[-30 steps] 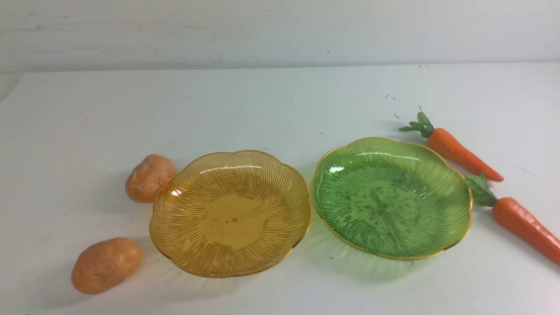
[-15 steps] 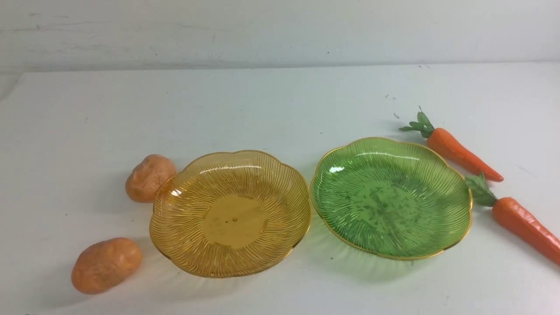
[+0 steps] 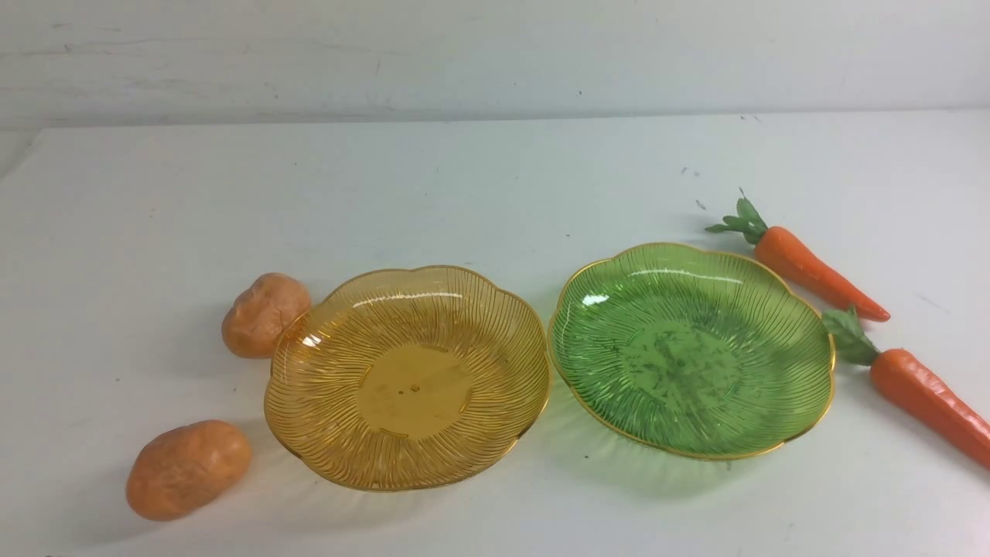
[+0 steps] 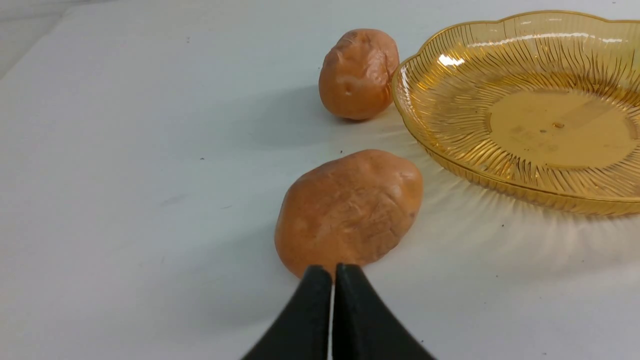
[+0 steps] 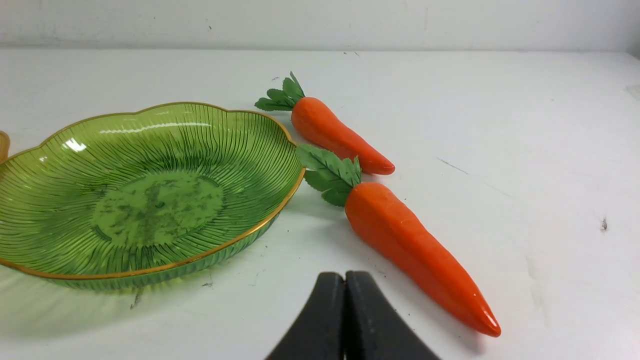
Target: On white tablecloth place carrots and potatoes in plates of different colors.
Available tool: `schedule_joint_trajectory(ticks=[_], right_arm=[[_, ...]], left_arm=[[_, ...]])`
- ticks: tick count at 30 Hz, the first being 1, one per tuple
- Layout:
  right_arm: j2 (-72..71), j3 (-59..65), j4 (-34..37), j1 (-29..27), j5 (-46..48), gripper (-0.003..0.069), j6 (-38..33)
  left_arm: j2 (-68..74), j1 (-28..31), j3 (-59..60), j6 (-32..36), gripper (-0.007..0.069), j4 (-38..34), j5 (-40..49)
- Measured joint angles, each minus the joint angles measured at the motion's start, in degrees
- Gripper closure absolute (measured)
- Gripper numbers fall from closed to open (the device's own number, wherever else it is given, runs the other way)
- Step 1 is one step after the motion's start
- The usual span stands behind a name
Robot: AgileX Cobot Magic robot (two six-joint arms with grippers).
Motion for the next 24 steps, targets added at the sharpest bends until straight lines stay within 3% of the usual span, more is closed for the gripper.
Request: schedule_joint_trajectory(ticks=[8,13,15,18,24], right_arm=[[0.0,0.0,1.5,0.0,-0.3,0.0674,1.0],[0.0,0.0,15.0,0.0,-3.0,0.0674,10.7],[0.0,0.0,27.9,0.0,-3.5,0.0674,18.6],[0.0,0.0,33.1,0.0,-3.7,0.0674,20.4],[0.0,0.0,34.5,0.0,-4.8,0.0674,20.0]], left_arm=[[0.0,0.0,0.0,0.0,0.0628,0.0,0.0],[0.0,0.0,0.0,0.0,0.0628,-0.1,0.0],[0.0,0.0,0.0,0.0,0.0628,-0.1,0.0],[0.0,0.0,0.0,0.0,0.0628,-0.1,0.0],[0.0,0.0,0.0,0.0,0.0628,-0.1,0.0]])
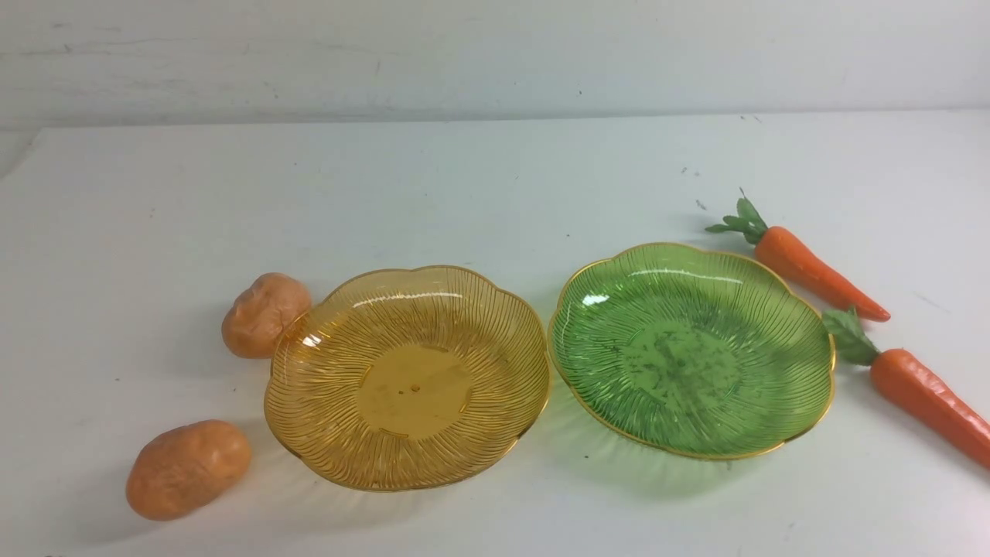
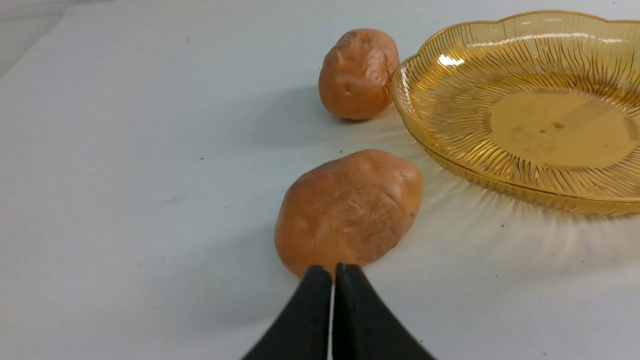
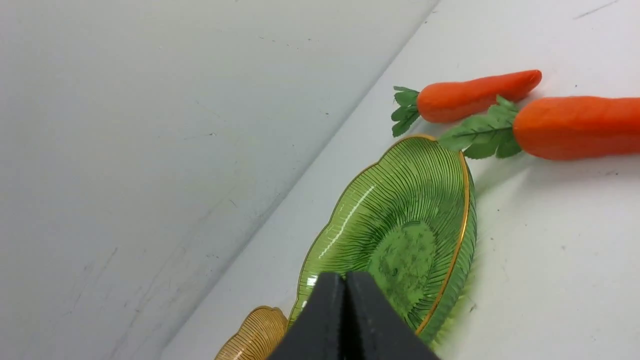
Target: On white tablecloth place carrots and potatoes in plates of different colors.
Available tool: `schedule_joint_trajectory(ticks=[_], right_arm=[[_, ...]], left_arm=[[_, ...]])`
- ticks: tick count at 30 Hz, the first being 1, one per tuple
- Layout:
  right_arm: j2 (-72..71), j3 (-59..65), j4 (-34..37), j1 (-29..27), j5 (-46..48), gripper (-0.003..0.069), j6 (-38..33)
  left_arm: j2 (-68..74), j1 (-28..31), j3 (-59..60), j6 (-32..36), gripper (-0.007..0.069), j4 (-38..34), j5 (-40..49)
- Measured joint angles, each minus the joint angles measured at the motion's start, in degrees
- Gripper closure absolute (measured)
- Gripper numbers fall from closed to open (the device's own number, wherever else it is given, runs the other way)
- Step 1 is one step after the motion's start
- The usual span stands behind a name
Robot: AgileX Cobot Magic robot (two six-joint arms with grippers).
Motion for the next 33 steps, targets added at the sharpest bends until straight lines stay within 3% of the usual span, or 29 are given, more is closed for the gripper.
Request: schedule_joint_trajectory(ticks=[3,8,11,13,14,16,19,23,26,33], right_arm=[[0.0,0.0,0.8,0.0,-1.7,0.0674,-0.6],[1.1,-11.2,-1.9,0.0,-1.2,0.0674,-13.5],[13.2,-28.5,-11.5,0.0,10.7,0.0673,-19.7],[23.9,-34.7,-18.2,0.0,22.4,0.0673,-18.5],[30.4,-37.0,-22.3,0.0,29.7,0.0673,-15.7],[41.7,-39.0,-30.0,0.0,35.4,0.0669,-8.2],[55.0,-41.1,-35.9,0.0,34.3,0.066,-4.3],[68.6,-48.1,-37.1,0.0,31.6,0.0618,-3.7],[78.6,-57.1,-37.9,0.0,30.2,0.0544,-5.7],[99.2,-74.6,-36.9,0.0,30.3,0.0279,-17.5]], left_arm=[[0.0,0.0,0.0,0.0,0.0628,0.0,0.0],[0.0,0.0,0.0,0.0,0.0628,-0.1,0.0],[0.0,0.0,0.0,0.0,0.0628,-0.1,0.0],[0.0,0.0,0.0,0.0,0.0628,-0.1,0.0],[0.0,0.0,0.0,0.0,0.0628,-0.1,0.0],[0.0,0.0,0.0,0.0,0.0628,-0.1,0.0],[0.0,0.0,0.0,0.0,0.0628,-0.1,0.0],[0.0,0.0,0.0,0.0,0.0628,-0.1,0.0],[0.0,0.0,0.0,0.0,0.0628,-0.1,0.0],[0.0,0.0,0.0,0.0,0.0628,-0.1,0.0]])
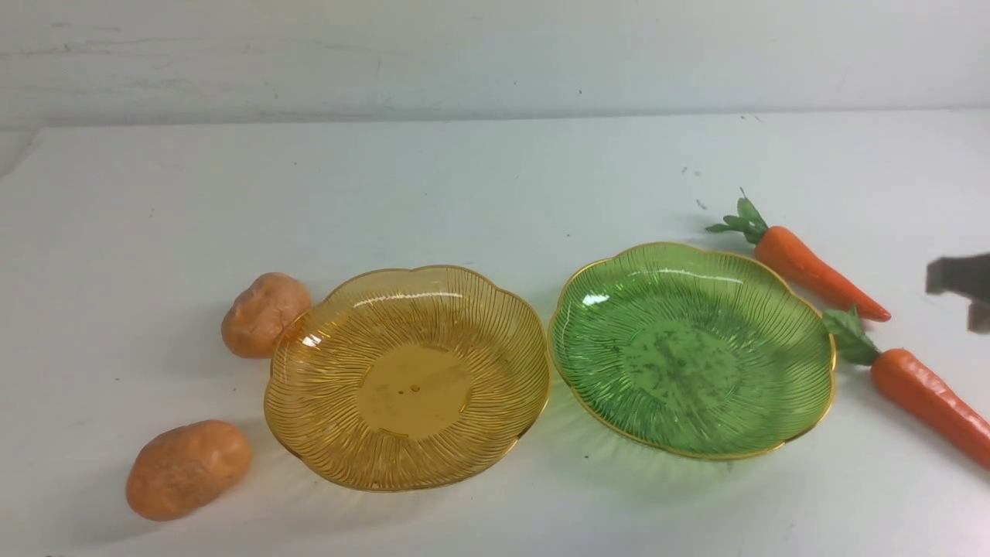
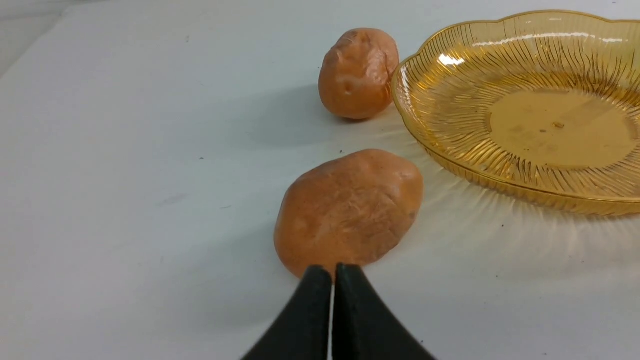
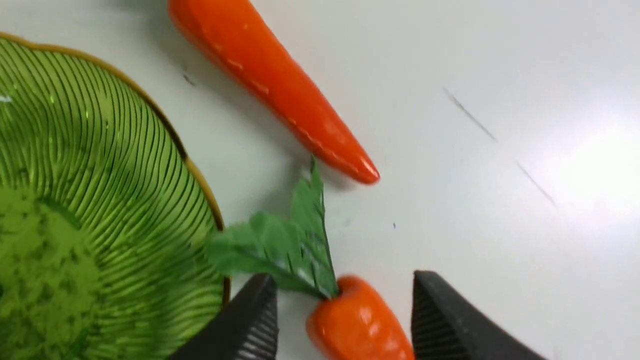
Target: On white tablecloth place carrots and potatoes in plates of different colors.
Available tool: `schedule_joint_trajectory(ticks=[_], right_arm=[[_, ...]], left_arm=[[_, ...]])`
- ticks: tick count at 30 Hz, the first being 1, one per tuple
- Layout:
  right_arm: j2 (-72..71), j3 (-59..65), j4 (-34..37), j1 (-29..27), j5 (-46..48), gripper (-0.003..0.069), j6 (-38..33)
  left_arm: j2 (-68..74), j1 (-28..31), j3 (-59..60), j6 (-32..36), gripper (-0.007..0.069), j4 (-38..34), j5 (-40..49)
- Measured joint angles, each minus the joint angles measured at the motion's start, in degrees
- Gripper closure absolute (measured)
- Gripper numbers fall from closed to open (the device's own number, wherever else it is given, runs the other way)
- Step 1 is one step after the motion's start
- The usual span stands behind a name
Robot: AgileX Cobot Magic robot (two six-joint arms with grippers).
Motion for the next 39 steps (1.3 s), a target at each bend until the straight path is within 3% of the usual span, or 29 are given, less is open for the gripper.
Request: schedule_joint_trajectory(ticks=[6,19,24,30,35,39], right_arm=[[13.6,-12.5,4.1,0.0,3.4,0.0146,-10.5],[34.4,-38.4,4.5,0.0,16.6,0.0116,-21.5],[38.0,-41.4,4.8,0.0,18.9,0.0174,-22.8],[38.1,-42.0,4.0,0.0,20.8,0.0409,-23.1],[37.4,-47.0,3.4,0.0,23.5,0.04,-22.6],[32.9,-50.1,4.7,0.0,23.3,0.04,-18.4]], left_arm=[[0.0,0.0,0.0,0.0,0.0628,0.0,0.0],[0.0,0.0,0.0,0.0,0.0628,0.0,0.0],[0.0,0.0,0.0,0.0,0.0628,0.0,0.0],[0.0,0.0,0.0,0.0,0.0628,0.0,0.0],[0.0,0.0,0.0,0.0,0.0628,0.0,0.0],[0.0,0.0,0.0,0.0,0.0628,0.0,0.0]])
